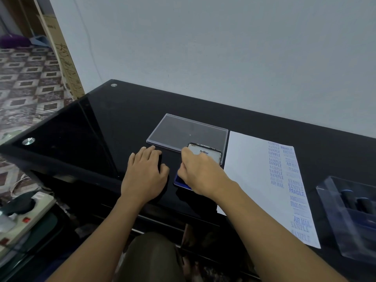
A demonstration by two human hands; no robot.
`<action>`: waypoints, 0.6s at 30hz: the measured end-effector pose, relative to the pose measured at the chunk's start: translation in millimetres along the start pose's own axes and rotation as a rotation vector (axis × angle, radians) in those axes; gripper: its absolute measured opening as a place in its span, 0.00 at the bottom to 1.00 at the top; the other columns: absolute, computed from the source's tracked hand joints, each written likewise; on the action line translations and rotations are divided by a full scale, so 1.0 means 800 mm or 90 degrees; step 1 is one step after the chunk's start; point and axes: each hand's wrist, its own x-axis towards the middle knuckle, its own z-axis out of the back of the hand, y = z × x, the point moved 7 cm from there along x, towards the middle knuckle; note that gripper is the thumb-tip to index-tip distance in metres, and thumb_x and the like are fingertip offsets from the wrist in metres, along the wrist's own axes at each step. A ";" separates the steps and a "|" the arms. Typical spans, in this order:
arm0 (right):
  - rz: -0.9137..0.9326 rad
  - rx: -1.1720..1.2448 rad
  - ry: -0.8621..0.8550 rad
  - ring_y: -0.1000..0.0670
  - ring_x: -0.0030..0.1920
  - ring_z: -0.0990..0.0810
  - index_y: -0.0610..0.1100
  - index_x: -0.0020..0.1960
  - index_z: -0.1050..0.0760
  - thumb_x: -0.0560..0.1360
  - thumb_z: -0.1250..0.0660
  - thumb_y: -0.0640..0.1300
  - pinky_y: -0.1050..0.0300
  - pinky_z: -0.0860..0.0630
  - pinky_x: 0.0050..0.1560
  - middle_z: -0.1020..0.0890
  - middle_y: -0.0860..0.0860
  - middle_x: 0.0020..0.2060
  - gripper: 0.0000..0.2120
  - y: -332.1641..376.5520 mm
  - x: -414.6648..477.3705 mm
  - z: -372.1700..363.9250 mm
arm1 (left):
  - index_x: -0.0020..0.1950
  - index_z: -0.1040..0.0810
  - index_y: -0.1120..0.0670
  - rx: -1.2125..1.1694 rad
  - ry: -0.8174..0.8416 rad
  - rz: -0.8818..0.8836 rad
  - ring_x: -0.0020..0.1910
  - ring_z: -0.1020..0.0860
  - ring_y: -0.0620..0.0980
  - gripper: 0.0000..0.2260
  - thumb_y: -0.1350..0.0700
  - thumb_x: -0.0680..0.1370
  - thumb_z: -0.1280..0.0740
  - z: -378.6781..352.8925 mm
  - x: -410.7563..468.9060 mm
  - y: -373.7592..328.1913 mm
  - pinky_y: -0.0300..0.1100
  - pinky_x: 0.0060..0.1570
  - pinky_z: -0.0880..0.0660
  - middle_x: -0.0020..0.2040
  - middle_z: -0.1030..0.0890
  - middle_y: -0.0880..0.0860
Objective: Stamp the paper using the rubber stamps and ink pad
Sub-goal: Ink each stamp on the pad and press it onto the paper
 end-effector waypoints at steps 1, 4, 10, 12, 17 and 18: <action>-0.005 0.004 0.000 0.40 0.36 0.27 0.44 0.48 0.38 0.82 0.43 0.45 0.52 0.37 0.30 0.26 0.43 0.34 0.07 -0.001 0.000 -0.001 | 0.72 0.31 0.54 0.001 0.000 -0.001 0.77 0.42 0.53 0.20 0.51 0.80 0.42 0.000 0.000 0.000 0.54 0.76 0.48 0.76 0.35 0.52; -0.018 0.001 0.004 0.38 0.39 0.25 0.44 0.49 0.37 0.81 0.43 0.46 0.51 0.32 0.34 0.24 0.41 0.36 0.06 -0.002 0.000 -0.003 | 0.71 0.30 0.55 0.006 -0.002 -0.002 0.77 0.41 0.53 0.20 0.51 0.80 0.41 0.001 0.000 -0.001 0.55 0.75 0.47 0.75 0.34 0.53; -0.018 0.000 0.006 0.42 0.37 0.26 0.46 0.48 0.38 0.82 0.43 0.47 0.53 0.34 0.31 0.28 0.46 0.33 0.06 0.000 0.000 -0.001 | 0.70 0.30 0.55 0.009 -0.003 -0.006 0.76 0.41 0.53 0.19 0.51 0.80 0.41 0.001 0.000 -0.003 0.56 0.75 0.46 0.75 0.33 0.53; -0.018 -0.004 0.006 0.43 0.36 0.26 0.45 0.48 0.38 0.82 0.43 0.46 0.53 0.35 0.30 0.28 0.46 0.33 0.06 0.000 0.001 -0.001 | 0.69 0.29 0.55 0.009 -0.007 -0.007 0.76 0.40 0.54 0.18 0.52 0.80 0.41 0.001 0.001 -0.004 0.56 0.74 0.46 0.74 0.33 0.53; -0.026 -0.007 0.010 0.48 0.32 0.29 0.45 0.47 0.38 0.81 0.43 0.45 0.54 0.39 0.28 0.28 0.47 0.32 0.06 0.000 0.007 -0.003 | 0.68 0.29 0.55 0.010 -0.007 -0.008 0.76 0.39 0.54 0.18 0.52 0.80 0.40 0.002 0.000 -0.005 0.56 0.74 0.45 0.73 0.32 0.54; -0.026 -0.008 0.008 0.48 0.32 0.29 0.45 0.47 0.37 0.81 0.43 0.45 0.54 0.38 0.28 0.28 0.47 0.32 0.06 0.001 0.007 -0.003 | 0.69 0.29 0.55 0.011 -0.005 -0.007 0.76 0.40 0.54 0.18 0.52 0.80 0.41 0.002 -0.001 -0.005 0.56 0.74 0.45 0.74 0.32 0.53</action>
